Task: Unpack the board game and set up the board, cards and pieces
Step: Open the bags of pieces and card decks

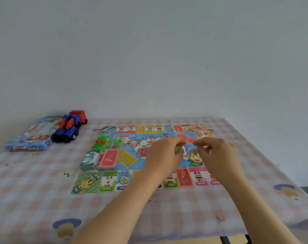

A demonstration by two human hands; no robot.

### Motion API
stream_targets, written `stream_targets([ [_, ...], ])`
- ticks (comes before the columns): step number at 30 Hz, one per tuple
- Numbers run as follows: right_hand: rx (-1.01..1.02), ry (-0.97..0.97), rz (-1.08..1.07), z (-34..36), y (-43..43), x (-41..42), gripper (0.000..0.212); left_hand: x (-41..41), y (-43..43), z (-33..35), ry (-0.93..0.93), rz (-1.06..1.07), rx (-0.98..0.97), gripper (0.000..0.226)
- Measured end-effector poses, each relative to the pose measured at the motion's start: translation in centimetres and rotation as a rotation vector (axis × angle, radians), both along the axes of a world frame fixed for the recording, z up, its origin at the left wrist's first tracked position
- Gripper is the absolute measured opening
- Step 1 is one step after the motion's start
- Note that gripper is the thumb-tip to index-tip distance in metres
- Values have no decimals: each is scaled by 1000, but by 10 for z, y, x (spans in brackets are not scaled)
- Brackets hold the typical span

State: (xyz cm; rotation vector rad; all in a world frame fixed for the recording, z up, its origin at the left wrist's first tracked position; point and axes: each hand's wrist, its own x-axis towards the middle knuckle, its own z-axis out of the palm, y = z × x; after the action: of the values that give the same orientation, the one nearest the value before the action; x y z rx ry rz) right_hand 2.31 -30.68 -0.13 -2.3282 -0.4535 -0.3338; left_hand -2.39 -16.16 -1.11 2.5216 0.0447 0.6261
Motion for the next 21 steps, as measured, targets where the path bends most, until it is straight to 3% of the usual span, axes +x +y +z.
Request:
stream_targets([
  [14,-187,29,351,21,142,-38,24,-69,139,18,-34,343,-31,23],
  [21,-170,23,426,30,170,-44,21,-88,185,11,-101,418,-245,19],
])
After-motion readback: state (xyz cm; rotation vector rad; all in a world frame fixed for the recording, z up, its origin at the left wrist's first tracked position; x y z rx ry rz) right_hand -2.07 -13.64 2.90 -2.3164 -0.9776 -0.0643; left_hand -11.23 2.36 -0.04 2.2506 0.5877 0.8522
